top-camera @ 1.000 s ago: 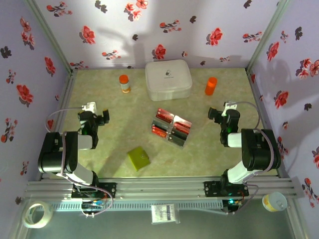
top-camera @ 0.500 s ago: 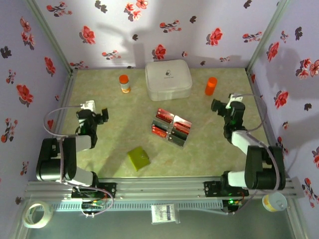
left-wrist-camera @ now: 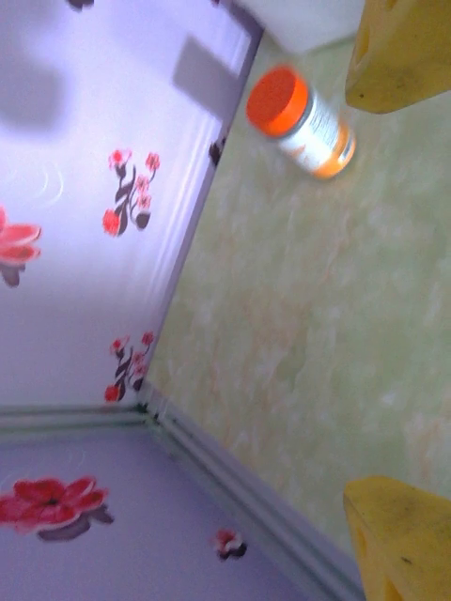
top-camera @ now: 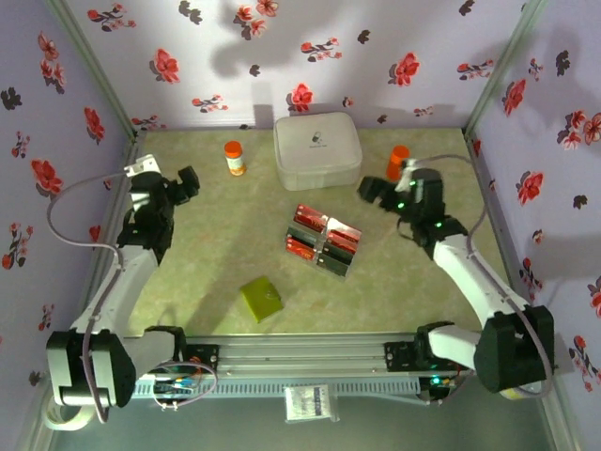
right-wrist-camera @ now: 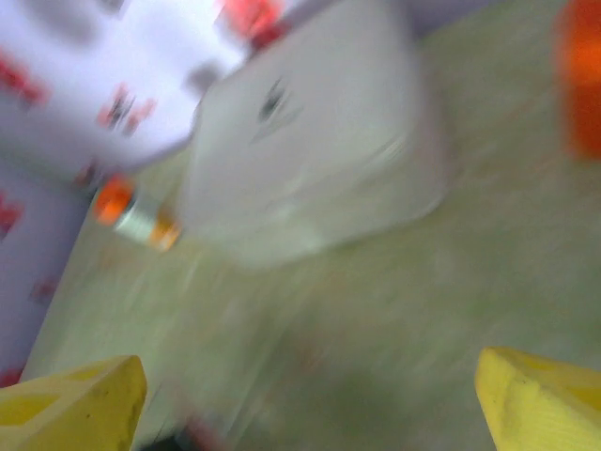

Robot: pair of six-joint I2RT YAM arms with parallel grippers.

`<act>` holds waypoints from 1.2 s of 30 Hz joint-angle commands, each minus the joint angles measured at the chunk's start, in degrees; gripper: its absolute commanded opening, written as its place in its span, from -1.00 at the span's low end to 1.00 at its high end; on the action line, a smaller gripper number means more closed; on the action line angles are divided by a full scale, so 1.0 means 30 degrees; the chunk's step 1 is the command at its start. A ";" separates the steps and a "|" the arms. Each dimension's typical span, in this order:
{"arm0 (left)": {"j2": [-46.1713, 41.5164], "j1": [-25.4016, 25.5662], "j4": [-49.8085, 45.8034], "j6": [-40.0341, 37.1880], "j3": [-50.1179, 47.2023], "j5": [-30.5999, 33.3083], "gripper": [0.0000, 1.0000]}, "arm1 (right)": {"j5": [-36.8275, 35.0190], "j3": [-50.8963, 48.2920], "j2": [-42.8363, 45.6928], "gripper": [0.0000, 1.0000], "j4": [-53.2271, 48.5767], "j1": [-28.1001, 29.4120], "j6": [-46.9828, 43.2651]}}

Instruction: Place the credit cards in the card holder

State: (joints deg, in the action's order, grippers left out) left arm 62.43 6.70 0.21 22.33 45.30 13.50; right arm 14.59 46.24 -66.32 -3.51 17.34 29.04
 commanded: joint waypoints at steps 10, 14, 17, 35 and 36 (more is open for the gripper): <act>0.0017 0.1661 -0.3014 0.1961 0.0519 0.0268 1.00 | -0.3577 -0.3019 -0.1625 0.71 0.0535 1.1726 0.3447; 0.0366 0.1844 -0.3132 0.1881 0.0692 0.0236 1.00 | -0.3604 -0.2519 -0.4223 0.67 0.1875 1.2857 0.3790; 0.0397 0.1917 -0.3162 0.1761 0.0684 0.0276 1.00 | -0.3661 -0.1992 -0.5718 0.65 0.2334 1.3188 0.3780; 0.0733 0.2069 -0.2911 0.1845 0.0546 0.0115 1.00 | -0.6129 -0.0629 -0.8630 0.65 0.2282 1.2857 0.2994; 0.0749 0.2066 -0.2918 0.1845 0.0567 0.0129 1.00 | -0.6277 -0.0621 -0.8639 0.65 0.2306 1.2736 0.2978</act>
State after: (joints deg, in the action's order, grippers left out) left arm 64.31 12.47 -8.67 27.14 45.50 13.50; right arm -0.34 43.20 -91.53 3.44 56.45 39.03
